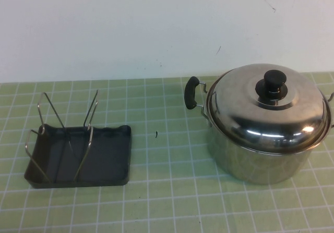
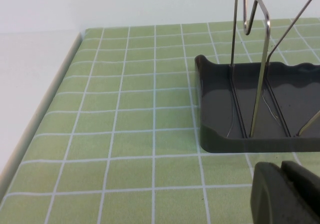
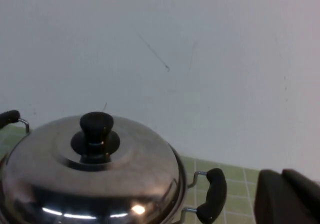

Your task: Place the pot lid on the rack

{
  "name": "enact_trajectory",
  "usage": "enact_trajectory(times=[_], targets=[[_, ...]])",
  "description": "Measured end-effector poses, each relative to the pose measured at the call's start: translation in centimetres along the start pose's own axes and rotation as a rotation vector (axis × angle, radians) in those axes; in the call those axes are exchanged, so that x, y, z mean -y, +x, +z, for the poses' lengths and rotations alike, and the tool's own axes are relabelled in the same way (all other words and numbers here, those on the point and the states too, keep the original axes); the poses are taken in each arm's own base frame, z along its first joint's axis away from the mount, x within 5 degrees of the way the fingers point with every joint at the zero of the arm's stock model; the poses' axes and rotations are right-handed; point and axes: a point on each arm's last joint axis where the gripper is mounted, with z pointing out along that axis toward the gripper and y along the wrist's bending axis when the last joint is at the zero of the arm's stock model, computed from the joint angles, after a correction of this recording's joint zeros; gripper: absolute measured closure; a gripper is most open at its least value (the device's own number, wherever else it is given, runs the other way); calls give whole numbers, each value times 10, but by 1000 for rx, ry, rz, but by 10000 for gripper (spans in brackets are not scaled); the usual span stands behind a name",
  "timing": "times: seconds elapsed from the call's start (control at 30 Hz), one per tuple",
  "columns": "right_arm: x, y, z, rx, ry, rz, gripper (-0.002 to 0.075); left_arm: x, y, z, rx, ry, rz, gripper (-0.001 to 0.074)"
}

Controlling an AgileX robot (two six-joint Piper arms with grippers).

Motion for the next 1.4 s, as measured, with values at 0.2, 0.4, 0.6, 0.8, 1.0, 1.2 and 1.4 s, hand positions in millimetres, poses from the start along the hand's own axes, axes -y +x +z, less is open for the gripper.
enact_trajectory(times=[0.2, 0.4, 0.6, 0.8, 1.0, 1.2, 1.4], targets=[[5, -11, 43, -30, 26, 97, 627, 0, 0, 0, 0, 0, 0, 738], [-19, -15, 87, 11, -102, 128, 267, 0, 0, 0, 0, 0, 0, 738], [-56, -19, 132, 9, -206, 2, 162, 0, 0, 0, 0, 0, 0, 738], [-71, 0, 172, 24, -207, 43, 153, 0, 0, 0, 0, 0, 0, 738], [-87, 21, 209, -25, -242, 31, 153, 0, 0, 0, 0, 0, 0, 738], [-96, 42, 238, -55, -238, 38, 153, 0, 0, 0, 0, 0, 0, 738], [-98, 54, 248, -66, -211, 72, 179, 0, 0, 0, 0, 0, 0, 738]])
